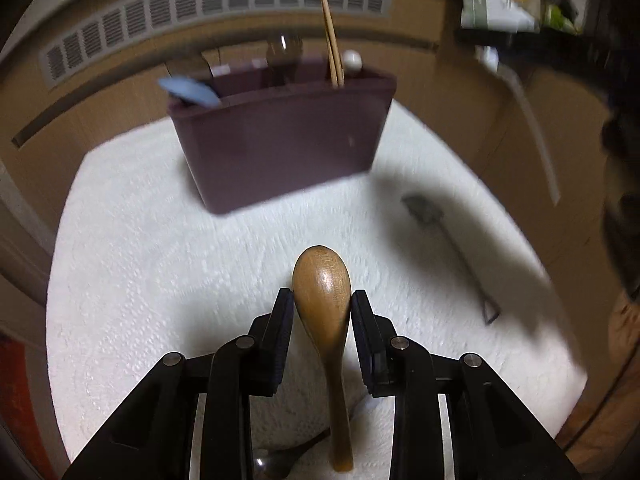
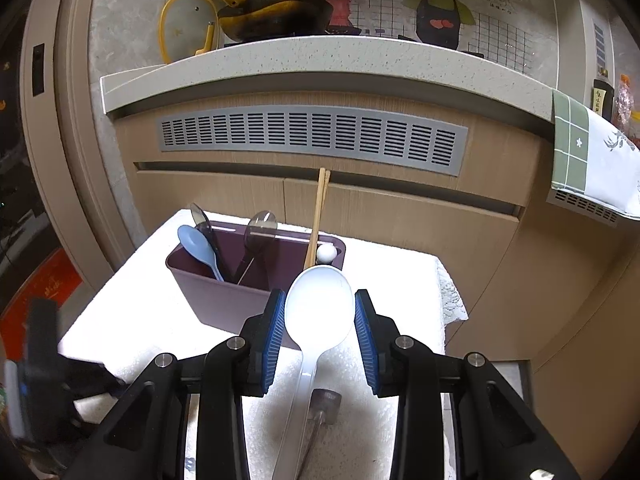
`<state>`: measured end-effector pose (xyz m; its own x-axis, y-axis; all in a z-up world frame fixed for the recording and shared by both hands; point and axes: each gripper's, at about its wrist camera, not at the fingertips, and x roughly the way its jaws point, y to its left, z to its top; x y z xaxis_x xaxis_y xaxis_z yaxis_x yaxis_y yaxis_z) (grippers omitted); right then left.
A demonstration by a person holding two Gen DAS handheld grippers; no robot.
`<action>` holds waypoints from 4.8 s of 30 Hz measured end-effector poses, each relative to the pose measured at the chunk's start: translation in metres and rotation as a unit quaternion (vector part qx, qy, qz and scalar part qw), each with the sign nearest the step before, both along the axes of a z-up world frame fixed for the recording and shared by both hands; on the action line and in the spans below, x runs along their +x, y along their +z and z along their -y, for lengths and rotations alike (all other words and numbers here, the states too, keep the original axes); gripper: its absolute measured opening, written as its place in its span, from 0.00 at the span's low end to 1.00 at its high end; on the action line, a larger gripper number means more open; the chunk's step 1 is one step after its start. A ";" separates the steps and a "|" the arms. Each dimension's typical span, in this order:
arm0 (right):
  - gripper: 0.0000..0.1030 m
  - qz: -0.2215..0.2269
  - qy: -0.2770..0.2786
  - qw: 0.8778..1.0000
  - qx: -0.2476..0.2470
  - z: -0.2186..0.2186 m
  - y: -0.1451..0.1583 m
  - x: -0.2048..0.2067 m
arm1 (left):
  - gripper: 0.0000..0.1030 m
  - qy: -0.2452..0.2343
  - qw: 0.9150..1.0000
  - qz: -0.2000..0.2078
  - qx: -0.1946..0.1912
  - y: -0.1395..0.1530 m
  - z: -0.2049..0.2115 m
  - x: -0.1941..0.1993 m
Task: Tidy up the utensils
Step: 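Carry the wooden spoon and white ladle over the caddy and insert them, then open both tools and move them back over the table, then grasp the metal spatula with the right tool while the left tool grasps a metal spoon, then lift the spatula and metal spoon and carry them over the caddy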
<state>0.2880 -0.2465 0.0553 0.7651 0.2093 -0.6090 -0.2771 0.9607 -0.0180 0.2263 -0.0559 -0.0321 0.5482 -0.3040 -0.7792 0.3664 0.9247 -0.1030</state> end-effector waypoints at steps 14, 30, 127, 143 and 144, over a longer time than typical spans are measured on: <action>0.31 0.145 0.010 0.988 0.054 -0.019 0.091 0.041 | 0.29 0.029 0.965 0.228 -0.128 0.168 -0.034 0.071; 0.64 0.087 0.013 0.996 0.026 -0.035 -0.008 0.119 | 0.32 0.041 0.981 0.154 -0.115 0.092 -0.038 0.148; 0.29 -0.125 -0.058 0.990 -0.029 0.021 -0.118 -0.034 | 0.38 0.033 0.995 -0.081 0.054 -0.047 0.014 0.058; 0.29 -0.109 -0.049 0.992 0.033 0.033 -0.096 -0.042 | 0.28 0.055 0.998 -0.002 -0.010 -0.023 0.023 0.045; 0.29 -0.104 -0.050 0.993 0.027 0.031 -0.093 -0.044 | 0.28 0.057 0.998 0.012 -0.023 -0.015 0.018 0.034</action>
<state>0.2438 -0.2774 -0.0374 0.6432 0.1749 -0.7455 -0.1720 0.9817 0.0820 0.2605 -0.0741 -0.0472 0.6001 -0.2739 -0.7516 0.2618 0.9550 -0.1390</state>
